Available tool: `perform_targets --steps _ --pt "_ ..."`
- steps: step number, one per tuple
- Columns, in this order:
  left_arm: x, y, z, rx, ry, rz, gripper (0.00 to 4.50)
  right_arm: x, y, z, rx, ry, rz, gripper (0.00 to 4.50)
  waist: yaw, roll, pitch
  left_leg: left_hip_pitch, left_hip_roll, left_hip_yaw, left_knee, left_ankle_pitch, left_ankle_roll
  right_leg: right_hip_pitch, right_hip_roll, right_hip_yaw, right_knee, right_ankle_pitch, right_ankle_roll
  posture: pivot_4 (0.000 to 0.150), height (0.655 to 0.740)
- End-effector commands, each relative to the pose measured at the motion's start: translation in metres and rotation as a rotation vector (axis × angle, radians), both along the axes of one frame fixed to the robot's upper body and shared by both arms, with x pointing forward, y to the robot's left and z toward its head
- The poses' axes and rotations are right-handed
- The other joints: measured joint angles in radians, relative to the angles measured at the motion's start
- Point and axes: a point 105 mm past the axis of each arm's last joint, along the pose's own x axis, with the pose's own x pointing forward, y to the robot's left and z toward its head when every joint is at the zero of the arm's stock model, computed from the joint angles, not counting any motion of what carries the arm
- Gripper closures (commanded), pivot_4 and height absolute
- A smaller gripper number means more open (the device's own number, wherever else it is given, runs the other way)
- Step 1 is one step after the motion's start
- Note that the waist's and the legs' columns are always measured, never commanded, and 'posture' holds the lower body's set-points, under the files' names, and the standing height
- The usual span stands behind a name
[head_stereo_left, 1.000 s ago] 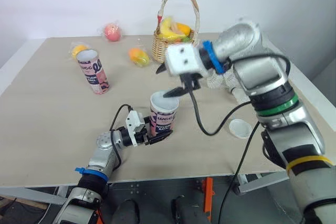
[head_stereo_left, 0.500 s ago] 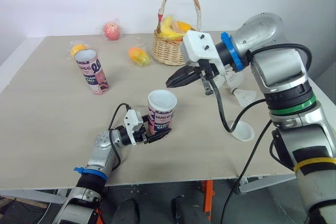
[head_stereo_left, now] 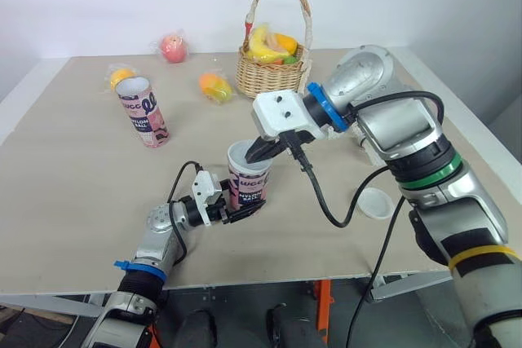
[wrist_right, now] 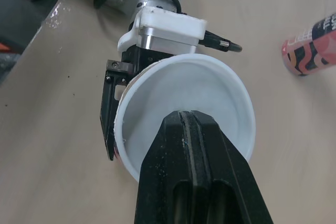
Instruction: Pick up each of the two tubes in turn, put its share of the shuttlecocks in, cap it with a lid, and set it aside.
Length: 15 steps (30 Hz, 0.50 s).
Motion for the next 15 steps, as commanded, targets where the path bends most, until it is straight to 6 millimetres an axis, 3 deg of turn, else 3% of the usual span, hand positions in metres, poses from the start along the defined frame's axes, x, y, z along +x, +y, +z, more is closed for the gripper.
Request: perform_targets --steps 1,4,8,11,14,15 --pt "-0.002 0.006 -0.012 0.029 0.046 0.021 1.21 0.005 -0.007 -0.048 -0.224 -0.081 0.063 4.45 0.000 0.000 -0.002 0.002 0.000 0.000 -0.001 0.000 0.000 0.002 0.000 0.000 0.000 -0.001 -0.001 0.150 0.7400" --pt "-0.002 0.006 -0.012 0.029 0.050 0.021 1.21 0.021 -0.023 -0.068 -0.377 -0.253 0.117 4.45 -0.001 -0.003 -0.008 0.012 0.000 0.000 -0.003 -0.002 -0.003 0.010 0.000 0.000 0.000 -0.004 -0.002 0.150 0.7400" --pt "-0.002 0.005 -0.012 0.030 0.053 0.021 1.21 0.023 -0.018 -0.066 -0.345 -0.255 0.121 4.45 -0.004 -0.007 -0.010 0.029 0.000 -0.001 -0.006 -0.003 -0.005 0.019 0.000 -0.001 -0.003 -0.008 -0.004 0.150 0.7400" --pt "-0.002 0.004 -0.012 0.029 0.053 0.020 1.21 0.016 -0.006 -0.047 -0.205 -0.166 0.098 4.45 -0.006 -0.007 -0.011 0.034 0.001 -0.002 -0.007 -0.005 -0.007 0.023 -0.001 -0.001 -0.008 -0.008 -0.005 0.150 0.7400" --pt "-0.001 0.003 -0.012 0.031 0.052 0.016 1.21 0.010 0.007 0.007 0.074 0.003 0.037 4.45 -0.005 -0.007 -0.011 0.030 0.001 0.001 -0.007 -0.004 -0.006 0.023 -0.002 0.000 -0.008 -0.007 -0.006 0.150 0.7400" --pt "-0.001 0.003 -0.012 0.032 0.051 0.015 1.21 0.010 0.006 0.021 0.131 0.039 0.013 4.17 -0.005 -0.007 -0.010 0.028 0.001 0.001 -0.007 -0.004 -0.005 0.022 -0.002 0.000 -0.008 -0.006 -0.006 0.150 0.7400"
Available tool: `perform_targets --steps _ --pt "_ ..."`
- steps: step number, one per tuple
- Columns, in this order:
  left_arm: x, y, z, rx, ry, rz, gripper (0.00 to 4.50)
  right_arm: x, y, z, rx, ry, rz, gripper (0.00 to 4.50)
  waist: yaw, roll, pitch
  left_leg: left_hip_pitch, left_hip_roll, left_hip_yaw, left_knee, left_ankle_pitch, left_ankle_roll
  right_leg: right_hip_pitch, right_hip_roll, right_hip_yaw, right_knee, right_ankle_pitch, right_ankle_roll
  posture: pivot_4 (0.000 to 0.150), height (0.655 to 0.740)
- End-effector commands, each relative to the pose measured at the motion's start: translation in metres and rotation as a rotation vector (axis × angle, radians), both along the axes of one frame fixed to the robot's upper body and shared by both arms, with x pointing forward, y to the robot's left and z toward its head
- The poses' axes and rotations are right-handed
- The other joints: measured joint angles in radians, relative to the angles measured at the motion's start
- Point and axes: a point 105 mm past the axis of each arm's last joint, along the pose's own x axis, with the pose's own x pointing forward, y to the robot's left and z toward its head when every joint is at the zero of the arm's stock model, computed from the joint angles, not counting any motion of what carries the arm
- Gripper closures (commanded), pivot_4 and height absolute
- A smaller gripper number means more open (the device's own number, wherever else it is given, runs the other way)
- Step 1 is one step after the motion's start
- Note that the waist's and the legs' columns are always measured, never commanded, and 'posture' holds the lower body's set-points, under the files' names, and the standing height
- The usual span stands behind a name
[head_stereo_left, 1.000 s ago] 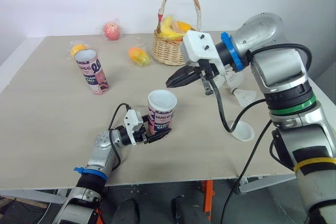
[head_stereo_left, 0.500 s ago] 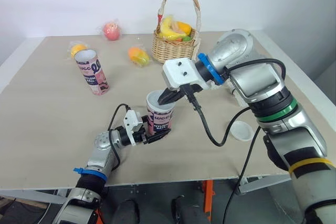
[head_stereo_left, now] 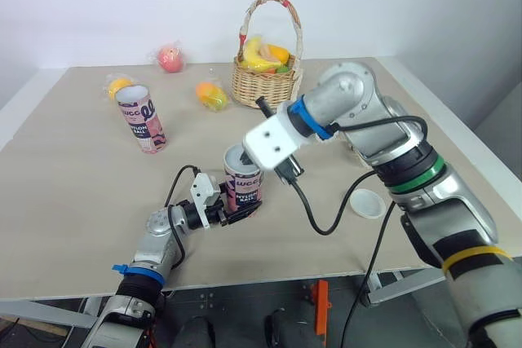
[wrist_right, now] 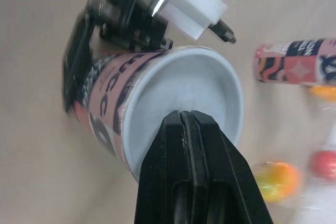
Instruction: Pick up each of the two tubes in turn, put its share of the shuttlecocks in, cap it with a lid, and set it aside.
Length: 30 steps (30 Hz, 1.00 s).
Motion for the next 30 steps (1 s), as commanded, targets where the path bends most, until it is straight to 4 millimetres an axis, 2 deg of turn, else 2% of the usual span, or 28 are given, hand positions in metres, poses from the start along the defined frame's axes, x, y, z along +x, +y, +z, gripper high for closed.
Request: perform_targets --steps 1,3,5,7,8,10,13,16,17,19,22,25,28,30 --pt "-0.002 -0.001 -0.003 0.023 0.002 -0.017 1.21 -0.001 -0.003 0.038 0.161 0.156 -0.055 3.83 0.001 0.001 0.001 -0.002 0.000 0.000 0.000 0.000 -0.001 -0.002 0.000 0.000 0.000 0.002 0.000 0.150 0.7400" --pt "-0.002 -0.001 -0.003 0.024 0.001 -0.020 1.21 -0.003 -0.014 0.048 0.187 0.182 -0.072 3.37 0.008 0.001 0.001 -0.008 0.000 -0.001 0.000 -0.001 -0.001 -0.007 0.000 0.000 0.000 0.004 0.000 0.150 0.7400" --pt "-0.001 -0.002 -0.003 0.025 0.001 -0.022 1.21 -0.005 -0.029 0.054 0.206 0.186 -0.102 2.02 0.012 0.001 0.001 -0.019 -0.001 -0.002 -0.001 -0.001 -0.001 -0.016 0.002 -0.001 0.001 0.005 0.000 0.150 0.7400" --pt "-0.001 -0.003 -0.003 0.032 -0.003 -0.026 1.21 -0.004 -0.048 0.063 0.264 0.184 -0.164 1.61 0.016 0.002 0.002 -0.020 -0.001 -0.003 -0.001 -0.004 -0.001 -0.017 0.002 -0.001 0.001 0.005 0.001 0.150 0.7400" --pt "-0.001 -0.003 -0.003 0.033 -0.004 -0.029 1.21 -0.006 -0.060 0.067 0.301 0.192 -0.198 1.14 0.019 0.001 0.002 -0.022 -0.002 -0.004 -0.001 -0.006 0.000 -0.017 0.002 -0.001 0.001 0.004 0.001 0.150 0.7400" --pt "-0.001 -0.004 -0.002 0.035 -0.005 -0.038 1.21 -0.013 -0.083 0.067 0.364 0.187 -0.258 1.14 0.024 0.002 0.002 -0.023 -0.003 -0.005 -0.001 -0.009 -0.001 -0.018 0.001 -0.001 0.000 0.001 0.002 0.150 0.7400" --pt "-0.001 -0.005 0.000 0.035 -0.003 -0.052 1.21 -0.022 -0.103 0.054 0.384 0.188 -0.333 1.14 0.025 0.002 0.002 -0.025 -0.004 -0.005 0.001 -0.015 0.004 -0.017 0.001 0.000 -0.002 -0.001 0.004 0.150 0.7400" --pt "-0.002 -0.008 0.003 0.036 -0.011 -0.084 0.25 -0.026 -0.121 0.018 0.404 0.219 -0.464 1.00 0.020 0.004 0.003 -0.025 -0.004 -0.003 0.003 -0.017 0.007 -0.017 0.001 0.002 -0.003 -0.003 0.006 0.150 0.7400" --pt "-0.001 -0.009 0.006 0.033 -0.020 -0.089 0.11 -0.027 -0.125 0.007 0.426 0.242 -0.511 1.00 0.021 0.004 0.003 -0.025 -0.004 -0.005 0.003 -0.017 0.007 -0.016 0.001 0.001 -0.003 -0.003 0.007 0.150 0.7400" --pt "-0.001 -0.009 0.011 0.016 -0.011 -0.113 0.11 -0.028 -0.125 -0.011 0.458 0.275 -0.561 1.00 0.019 0.006 0.004 -0.025 -0.004 -0.005 0.003 -0.017 0.007 -0.016 0.001 0.000 -0.003 -0.004 0.007 0.150 0.7400" --pt "0.003 -0.005 0.018 0.012 -0.036 -0.102 0.11 -0.032 -0.114 -0.036 0.487 0.323 -0.594 1.00 0.014 0.007 0.005 -0.026 -0.005 -0.004 0.005 -0.017 0.007 -0.016 0.001 0.002 -0.004 -0.004 0.013 0.150 0.7400" --pt "0.008 0.014 0.019 0.048 -0.042 -0.039 0.11 -0.033 -0.101 -0.061 0.507 0.375 -0.624 1.00 0.008 0.006 0.006 -0.026 -0.004 -0.004 0.007 -0.017 0.007 -0.016 0.002 0.002 -0.003 -0.003 0.014 0.150 0.7400" --pt "-0.003 0.038 0.010 0.133 -0.005 -0.066 0.11 -0.036 -0.093 -0.075 0.509 0.414 -0.620 1.00 0.004 0.005 0.007 -0.026 -0.004 -0.005 0.007 -0.017 0.007 -0.016 0.002 0.002 -0.003 -0.003 0.013 0.150 0.7400" --pt "-0.011 0.051 0.014 0.139 0.019 -0.075 0.11 -0.035 -0.089 -0.081 0.516 0.437 -0.620 1.00 0.002 0.006 0.007 -0.026 -0.003 -0.004 0.007 -0.017 0.007 -0.016 0.002 0.002 -0.003 -0.003 0.013 0.150 0.7400"
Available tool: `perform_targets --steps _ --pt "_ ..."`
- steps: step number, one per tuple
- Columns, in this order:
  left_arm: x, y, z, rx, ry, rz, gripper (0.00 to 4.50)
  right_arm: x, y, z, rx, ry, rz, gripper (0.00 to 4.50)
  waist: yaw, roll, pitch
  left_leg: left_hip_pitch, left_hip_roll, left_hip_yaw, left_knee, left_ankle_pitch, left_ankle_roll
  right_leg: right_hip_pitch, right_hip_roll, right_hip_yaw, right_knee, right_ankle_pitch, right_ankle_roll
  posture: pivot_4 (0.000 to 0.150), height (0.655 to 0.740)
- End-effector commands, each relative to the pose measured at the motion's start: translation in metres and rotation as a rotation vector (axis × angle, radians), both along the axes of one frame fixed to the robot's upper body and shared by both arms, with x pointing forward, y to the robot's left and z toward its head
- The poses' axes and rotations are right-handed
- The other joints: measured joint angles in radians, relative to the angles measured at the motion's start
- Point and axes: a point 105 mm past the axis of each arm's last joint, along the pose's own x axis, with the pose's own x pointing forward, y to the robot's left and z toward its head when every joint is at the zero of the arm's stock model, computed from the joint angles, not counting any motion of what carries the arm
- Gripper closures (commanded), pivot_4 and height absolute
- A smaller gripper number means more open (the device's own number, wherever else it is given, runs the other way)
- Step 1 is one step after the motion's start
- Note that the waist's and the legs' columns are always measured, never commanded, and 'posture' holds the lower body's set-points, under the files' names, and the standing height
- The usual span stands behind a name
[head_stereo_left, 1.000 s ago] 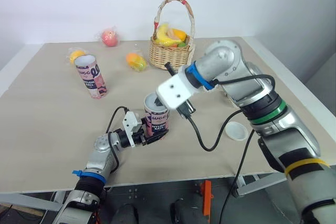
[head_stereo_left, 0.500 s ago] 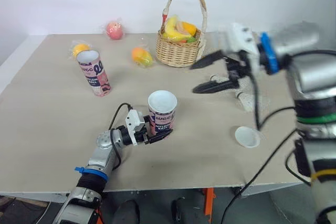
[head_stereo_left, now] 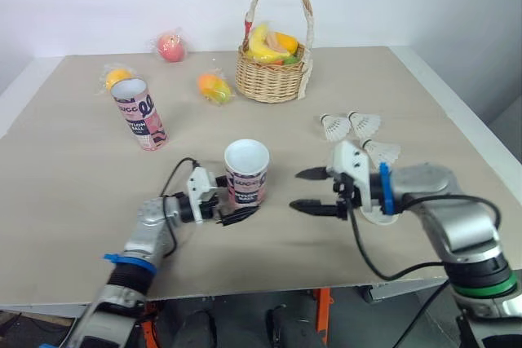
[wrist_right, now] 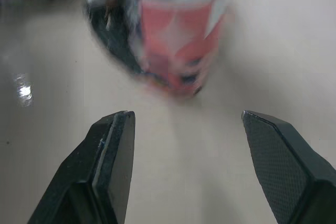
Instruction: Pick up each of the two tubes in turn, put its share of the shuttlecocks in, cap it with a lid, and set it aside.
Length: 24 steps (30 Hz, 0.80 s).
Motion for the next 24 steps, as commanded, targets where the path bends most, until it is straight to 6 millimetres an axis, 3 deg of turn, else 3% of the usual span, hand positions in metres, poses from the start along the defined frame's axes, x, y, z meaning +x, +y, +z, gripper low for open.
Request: perform_targets --steps 1,5,11,15,18,24 --pt "-0.013 0.018 0.010 -0.005 0.021 -0.013 0.11 0.002 0.008 0.005 0.023 -0.047 0.016 1.00 0.000 0.000 0.000 0.000 0.000 0.000 0.000 0.000 0.000 0.000 0.000 0.000 0.000 0.000 0.000 0.150 0.7400" --pt "-0.030 0.050 0.026 0.049 0.056 0.013 0.11 0.011 0.022 -0.002 0.043 -0.042 0.037 1.00 0.001 -0.003 0.002 -0.001 0.001 0.000 0.000 0.000 0.000 0.000 -0.001 -0.001 0.000 -0.001 0.000 0.150 0.7400" --pt "-0.049 0.076 0.049 0.035 0.152 0.048 0.11 0.027 0.042 -0.002 0.096 -0.042 0.043 1.00 0.002 -0.004 0.003 -0.001 0.003 0.000 0.001 0.000 0.000 0.000 -0.001 -0.003 0.000 0.000 -0.001 0.150 0.7400" --pt "-0.054 0.086 0.058 0.018 0.164 0.092 0.00 0.028 0.043 -0.004 0.095 -0.023 0.060 0.11 0.007 -0.004 0.004 -0.002 0.002 0.000 0.001 0.000 0.000 0.000 -0.001 -0.004 0.000 -0.001 -0.001 0.150 0.7400" --pt "-0.059 0.089 0.061 0.017 0.182 0.104 0.00 0.032 0.043 -0.004 0.087 -0.024 0.047 0.11 0.005 -0.004 0.004 -0.002 0.002 0.000 0.001 -0.001 -0.001 -0.001 -0.001 -0.003 0.000 -0.002 -0.002 0.150 0.7400" --pt "-0.063 0.092 0.065 -0.005 0.210 0.126 0.00 0.030 0.066 0.003 0.154 -0.015 0.115 0.11 0.004 -0.004 0.004 -0.002 0.005 0.000 0.001 -0.001 -0.001 -0.002 0.000 -0.005 0.000 0.000 -0.005 0.150 0.7400"
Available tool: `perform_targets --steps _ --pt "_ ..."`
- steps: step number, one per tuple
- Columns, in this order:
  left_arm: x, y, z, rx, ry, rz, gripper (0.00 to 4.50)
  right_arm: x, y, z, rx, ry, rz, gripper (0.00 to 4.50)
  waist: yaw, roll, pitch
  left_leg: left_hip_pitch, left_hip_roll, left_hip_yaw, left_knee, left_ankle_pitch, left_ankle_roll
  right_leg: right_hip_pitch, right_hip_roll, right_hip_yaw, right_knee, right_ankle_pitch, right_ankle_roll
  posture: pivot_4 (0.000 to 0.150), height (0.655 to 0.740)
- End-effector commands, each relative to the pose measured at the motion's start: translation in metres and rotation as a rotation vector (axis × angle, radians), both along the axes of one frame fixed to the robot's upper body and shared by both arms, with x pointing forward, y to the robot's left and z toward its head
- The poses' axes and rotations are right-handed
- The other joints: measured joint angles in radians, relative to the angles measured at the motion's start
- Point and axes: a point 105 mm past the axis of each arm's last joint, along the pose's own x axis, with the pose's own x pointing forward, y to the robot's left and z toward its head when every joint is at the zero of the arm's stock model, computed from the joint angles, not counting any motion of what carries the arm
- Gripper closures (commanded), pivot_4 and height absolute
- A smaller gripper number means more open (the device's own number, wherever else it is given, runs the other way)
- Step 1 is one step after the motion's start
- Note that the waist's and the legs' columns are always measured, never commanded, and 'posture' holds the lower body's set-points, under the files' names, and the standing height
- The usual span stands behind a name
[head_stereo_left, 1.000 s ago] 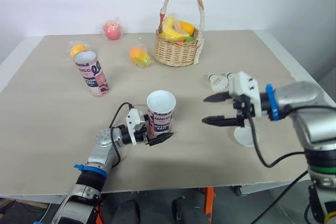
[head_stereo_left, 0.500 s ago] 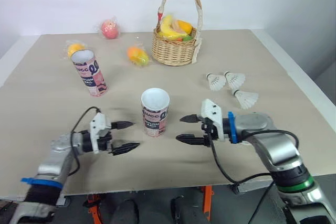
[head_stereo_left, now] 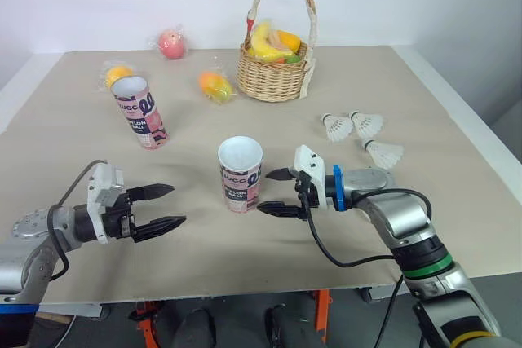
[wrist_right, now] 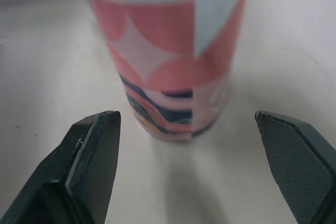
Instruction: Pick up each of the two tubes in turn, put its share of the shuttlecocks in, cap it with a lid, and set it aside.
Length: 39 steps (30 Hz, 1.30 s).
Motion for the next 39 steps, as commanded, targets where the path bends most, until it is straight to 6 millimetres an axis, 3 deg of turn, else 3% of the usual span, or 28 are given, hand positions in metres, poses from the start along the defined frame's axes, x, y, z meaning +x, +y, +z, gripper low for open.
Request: perform_targets --steps 1,8,17,22,27,30,33,35,37,39 --pt "-0.002 0.001 0.016 -0.020 -0.040 0.007 0.00 0.002 0.015 0.017 0.061 -0.040 0.035 0.11 0.000 0.000 0.000 0.000 0.000 0.000 0.000 0.000 0.000 0.000 0.000 -0.001 0.000 0.000 0.000 0.150 0.7400" --pt "-0.006 -0.002 0.027 -0.014 -0.127 -0.017 0.00 0.002 0.032 0.020 0.105 -0.032 0.064 0.11 0.001 0.000 0.000 0.000 0.001 0.000 0.002 0.000 0.000 0.000 0.000 -0.001 0.001 0.000 0.000 0.150 0.7400" --pt "0.008 -0.023 0.069 -0.052 -0.391 -0.021 0.00 0.007 0.046 0.021 0.146 -0.008 0.077 0.11 0.001 0.000 0.000 0.000 0.001 0.001 0.004 0.000 0.000 0.000 0.000 -0.001 0.002 0.001 0.000 0.150 0.7400" --pt "0.006 -0.038 0.075 -0.051 -0.409 -0.081 0.00 0.011 0.040 0.025 0.158 -0.006 0.055 1.46 0.001 0.000 0.000 0.000 0.000 0.001 0.004 0.000 0.000 0.001 0.000 0.001 0.003 0.001 0.000 0.150 0.7400" --pt "0.003 -0.051 0.070 -0.053 -0.324 -0.181 0.00 0.011 0.023 0.040 0.175 -0.030 0.029 1.46 0.001 0.000 0.000 0.000 -0.001 0.000 0.005 0.000 0.000 0.001 0.000 0.001 0.005 0.001 0.000 0.150 0.7400" --pt "0.008 -0.066 0.069 -0.051 -0.295 -0.249 0.00 0.020 -0.012 0.071 0.230 -0.107 -0.075 1.46 0.005 0.000 0.001 -0.001 -0.002 -0.001 0.006 0.000 0.000 0.001 0.000 0.002 0.006 0.001 0.001 0.150 0.7400" --pt "0.016 -0.081 0.073 -0.080 -0.309 -0.287 0.00 0.043 -0.067 0.110 0.326 -0.198 -0.292 1.46 0.011 0.000 0.001 -0.001 -0.005 -0.002 0.008 0.000 0.000 0.002 -0.001 0.002 0.006 0.001 0.002 0.150 0.7400" --pt "0.024 -0.097 0.078 -0.117 -0.327 -0.320 0.00 0.071 -0.144 0.138 0.409 -0.267 -0.630 1.46 0.007 0.000 0.001 -0.001 -0.006 0.000 0.009 0.000 0.000 0.002 -0.002 0.004 0.006 0.002 0.003 0.150 0.7400" --pt "0.032 -0.114 0.081 -0.141 -0.346 -0.341 0.00 0.081 -0.212 0.149 0.463 -0.289 -0.905 1.46 0.014 -0.001 0.002 -0.001 -0.006 0.000 0.009 0.000 0.000 0.002 -0.002 0.004 0.006 0.003 0.003 0.150 0.7400" --pt "0.037 -0.125 0.082 -0.156 -0.354 -0.358 0.00 0.085 -0.253 0.150 0.452 -0.317 -1.101 1.46 0.021 -0.001 0.002 -0.002 -0.009 -0.001 0.009 0.000 0.000 0.003 -0.003 0.004 0.006 0.003 0.002 0.150 0.7400"
